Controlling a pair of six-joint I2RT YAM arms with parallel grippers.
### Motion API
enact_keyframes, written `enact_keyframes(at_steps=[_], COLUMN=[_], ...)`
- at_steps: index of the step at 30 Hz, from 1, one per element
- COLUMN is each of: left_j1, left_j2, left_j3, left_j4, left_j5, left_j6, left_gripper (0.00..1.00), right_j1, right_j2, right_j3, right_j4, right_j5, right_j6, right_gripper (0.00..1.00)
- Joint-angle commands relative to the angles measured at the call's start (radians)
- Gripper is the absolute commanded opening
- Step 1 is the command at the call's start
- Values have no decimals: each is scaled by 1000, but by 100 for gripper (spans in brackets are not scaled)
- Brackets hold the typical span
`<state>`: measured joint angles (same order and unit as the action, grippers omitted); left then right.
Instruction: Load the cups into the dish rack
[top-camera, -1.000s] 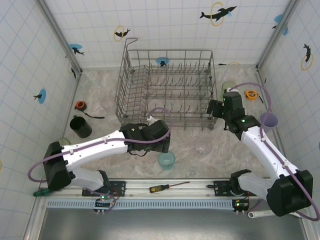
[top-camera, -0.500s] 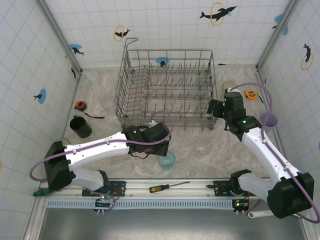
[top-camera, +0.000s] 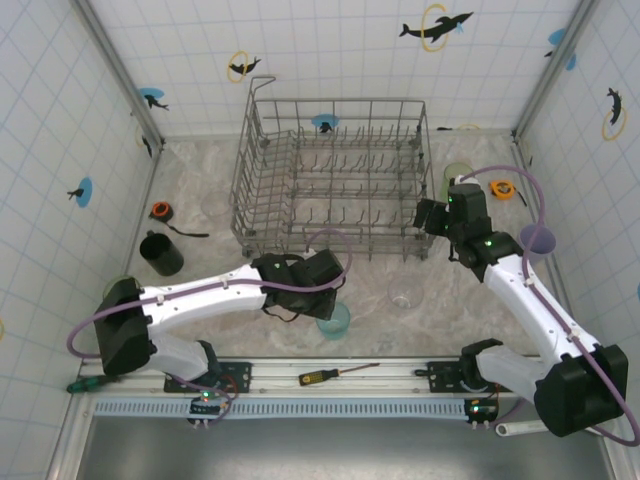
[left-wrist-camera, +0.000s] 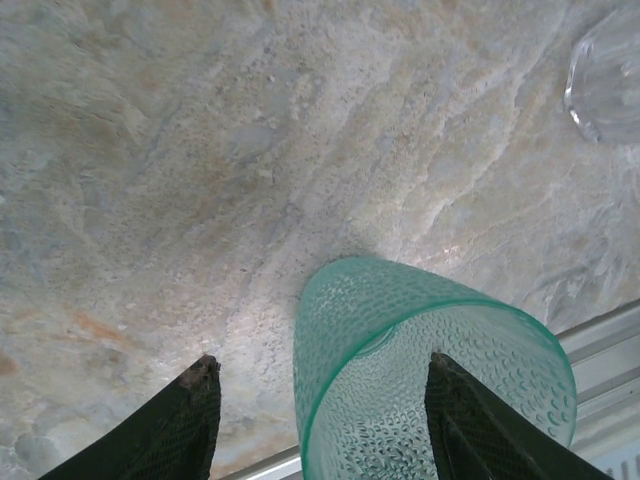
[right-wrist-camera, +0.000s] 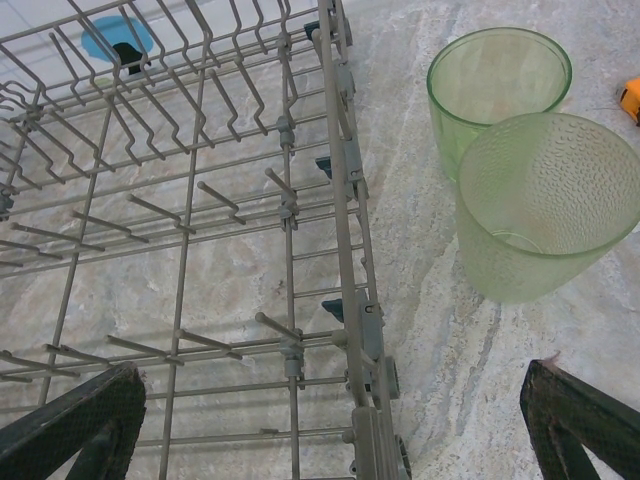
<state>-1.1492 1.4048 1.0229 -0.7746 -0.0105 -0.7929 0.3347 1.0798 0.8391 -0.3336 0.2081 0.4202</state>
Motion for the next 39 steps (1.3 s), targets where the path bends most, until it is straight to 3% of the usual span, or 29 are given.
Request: enact_keyframes(at_steps=[1,6,11,15,39], left_j1=[-10,-14,-24,-23,-23], left_j2=[8,40,83,100,265], left_j3=[-15,-35,-30,0,505], left_j4=[-20,-21,-31,-54,-381], left_j5=[7,-6,-30,-51,-160], left_j6=[18,18,24,27,101], left_gripper=[53,42,22,0,0], right_j1=[7,6,7,6,-7], right_j2=[-2,-8,-10,-22,-25], right_j3=[25,15,8,-1,8], right_j4=[28,33,32,27,-6], right_j5=[4,6,7,9,-70], right_j6=[14,16,15,13,-6], right_gripper=[100,100,100,100,100])
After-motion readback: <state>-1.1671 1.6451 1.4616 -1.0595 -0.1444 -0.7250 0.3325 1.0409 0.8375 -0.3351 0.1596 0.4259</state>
